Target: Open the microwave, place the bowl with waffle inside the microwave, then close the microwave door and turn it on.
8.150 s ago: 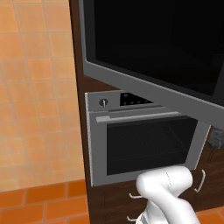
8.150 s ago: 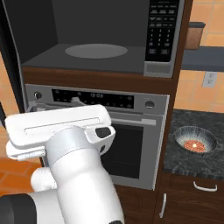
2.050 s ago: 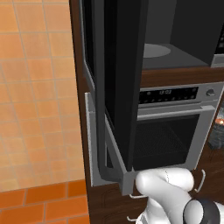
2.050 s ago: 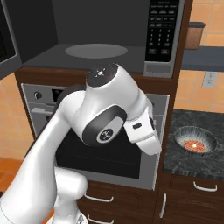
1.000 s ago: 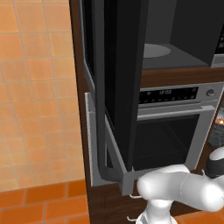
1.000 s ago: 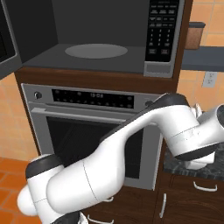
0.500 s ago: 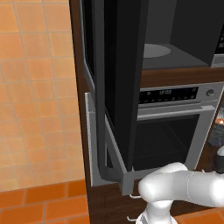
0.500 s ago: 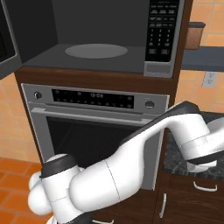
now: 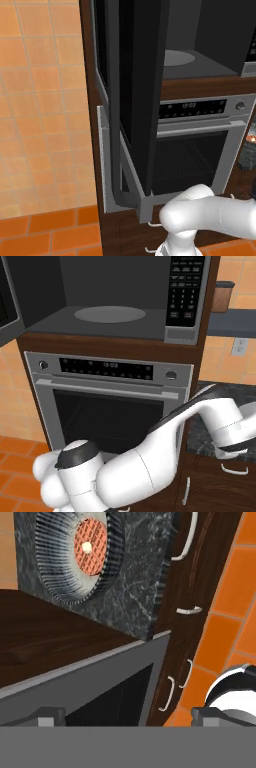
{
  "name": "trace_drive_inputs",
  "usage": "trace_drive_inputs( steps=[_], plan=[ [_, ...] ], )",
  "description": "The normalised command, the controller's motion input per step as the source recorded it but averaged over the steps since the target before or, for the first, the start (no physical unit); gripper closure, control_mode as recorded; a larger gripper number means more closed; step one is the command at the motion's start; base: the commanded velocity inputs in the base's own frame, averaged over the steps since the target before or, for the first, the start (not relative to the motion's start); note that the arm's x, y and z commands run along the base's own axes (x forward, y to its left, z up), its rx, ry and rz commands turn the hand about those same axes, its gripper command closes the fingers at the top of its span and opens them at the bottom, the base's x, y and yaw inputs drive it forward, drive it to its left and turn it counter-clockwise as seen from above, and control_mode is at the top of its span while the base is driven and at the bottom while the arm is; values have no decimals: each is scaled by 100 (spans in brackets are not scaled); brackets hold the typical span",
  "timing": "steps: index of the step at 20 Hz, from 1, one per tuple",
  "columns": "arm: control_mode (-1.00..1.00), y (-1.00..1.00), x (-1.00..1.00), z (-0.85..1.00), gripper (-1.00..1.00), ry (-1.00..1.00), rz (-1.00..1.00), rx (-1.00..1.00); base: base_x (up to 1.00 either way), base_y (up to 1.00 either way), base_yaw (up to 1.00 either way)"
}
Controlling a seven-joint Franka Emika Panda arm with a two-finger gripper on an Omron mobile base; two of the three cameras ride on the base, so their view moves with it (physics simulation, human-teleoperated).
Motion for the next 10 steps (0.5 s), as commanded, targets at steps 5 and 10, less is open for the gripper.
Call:
trace_drive_inputs(
  steps=[5,10],
  plan=[
    [-100,-13,32,-29,-100,0,0,0,0,0,0],
    [-100,-32,38,-7,-100,0,0,0,0,0,0]
  ],
)
